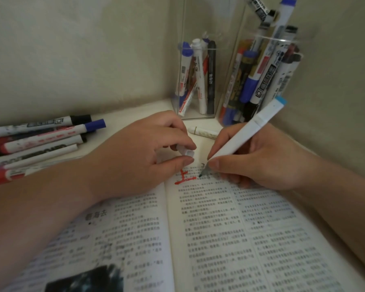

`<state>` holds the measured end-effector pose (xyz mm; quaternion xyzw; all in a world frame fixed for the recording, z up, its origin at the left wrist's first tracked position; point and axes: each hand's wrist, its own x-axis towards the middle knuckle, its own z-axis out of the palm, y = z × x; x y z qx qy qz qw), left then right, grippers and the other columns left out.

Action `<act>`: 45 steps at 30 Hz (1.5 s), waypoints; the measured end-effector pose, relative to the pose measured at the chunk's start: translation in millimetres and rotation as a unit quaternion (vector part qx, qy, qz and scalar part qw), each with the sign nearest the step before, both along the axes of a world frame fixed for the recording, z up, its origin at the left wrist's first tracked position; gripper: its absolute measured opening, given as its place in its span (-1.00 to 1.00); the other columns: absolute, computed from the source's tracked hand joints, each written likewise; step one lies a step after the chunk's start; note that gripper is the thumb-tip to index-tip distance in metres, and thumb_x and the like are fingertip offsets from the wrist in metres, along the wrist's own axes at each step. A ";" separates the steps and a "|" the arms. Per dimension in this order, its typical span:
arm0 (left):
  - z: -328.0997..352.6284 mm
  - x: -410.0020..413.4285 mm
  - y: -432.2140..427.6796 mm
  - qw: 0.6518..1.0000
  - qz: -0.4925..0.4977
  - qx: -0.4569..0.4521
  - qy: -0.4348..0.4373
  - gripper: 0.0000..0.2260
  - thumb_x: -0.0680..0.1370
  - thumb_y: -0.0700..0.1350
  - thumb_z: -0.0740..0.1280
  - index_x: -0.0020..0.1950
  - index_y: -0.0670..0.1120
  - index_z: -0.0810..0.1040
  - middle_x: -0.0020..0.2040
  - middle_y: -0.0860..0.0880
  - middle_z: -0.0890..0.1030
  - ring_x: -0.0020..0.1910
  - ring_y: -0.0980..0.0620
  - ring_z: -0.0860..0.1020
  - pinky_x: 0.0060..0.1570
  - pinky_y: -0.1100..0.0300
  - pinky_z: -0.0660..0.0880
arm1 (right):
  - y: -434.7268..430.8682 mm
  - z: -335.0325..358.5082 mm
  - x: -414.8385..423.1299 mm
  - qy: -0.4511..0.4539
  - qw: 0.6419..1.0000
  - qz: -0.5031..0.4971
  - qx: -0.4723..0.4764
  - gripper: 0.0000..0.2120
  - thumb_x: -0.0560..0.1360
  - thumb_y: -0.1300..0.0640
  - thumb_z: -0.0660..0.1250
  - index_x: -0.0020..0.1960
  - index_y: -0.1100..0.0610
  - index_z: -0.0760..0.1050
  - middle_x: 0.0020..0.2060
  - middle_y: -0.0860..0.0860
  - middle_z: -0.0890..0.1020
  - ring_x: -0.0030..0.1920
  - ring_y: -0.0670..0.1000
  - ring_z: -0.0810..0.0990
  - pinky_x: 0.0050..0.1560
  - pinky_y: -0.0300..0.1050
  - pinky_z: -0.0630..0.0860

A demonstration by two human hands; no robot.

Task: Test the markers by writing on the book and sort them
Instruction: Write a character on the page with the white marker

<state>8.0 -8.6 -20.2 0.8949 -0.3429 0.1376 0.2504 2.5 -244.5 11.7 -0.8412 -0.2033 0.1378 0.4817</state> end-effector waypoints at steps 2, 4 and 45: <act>-1.2 1.0 -0.3 1.000 0.002 0.003 -0.002 -0.75 0.54 0.17 0.30 0.13 0.15 0.65 0.09 0.24 0.49 0.07 0.18 0.54 0.06 0.33 0.43 | -0.6 0.1 0.9 0.003 1.000 -0.001 -0.001 -0.92 0.47 0.25 0.49 -0.17 0.25 0.63 -0.43 0.12 0.62 -0.47 0.03 0.52 -0.50 -0.17 0.45; -1.7 1.1 -0.7 1.000 0.004 0.005 0.001 -0.79 0.54 0.14 0.33 0.12 0.15 0.65 0.10 0.24 0.48 0.09 0.20 0.53 0.08 0.37 0.42 | -0.5 0.5 1.0 0.006 1.000 -0.006 -0.003 -0.91 0.47 0.25 0.49 -0.18 0.24 0.62 -0.46 0.10 0.60 -0.49 0.00 0.50 -0.52 -0.20 0.42; 5.8 -0.6 -4.3 0.999 -0.006 -0.017 0.047 -0.73 0.59 0.16 0.27 0.22 0.10 0.60 -0.02 0.31 0.60 0.03 0.33 0.52 0.04 0.54 0.35 | -5.4 -9.9 9.8 0.006 0.993 -0.016 0.118 -0.83 0.41 0.10 0.52 -0.17 0.18 0.58 -0.49 0.11 0.49 -0.52 0.06 0.38 -0.53 -0.21 0.31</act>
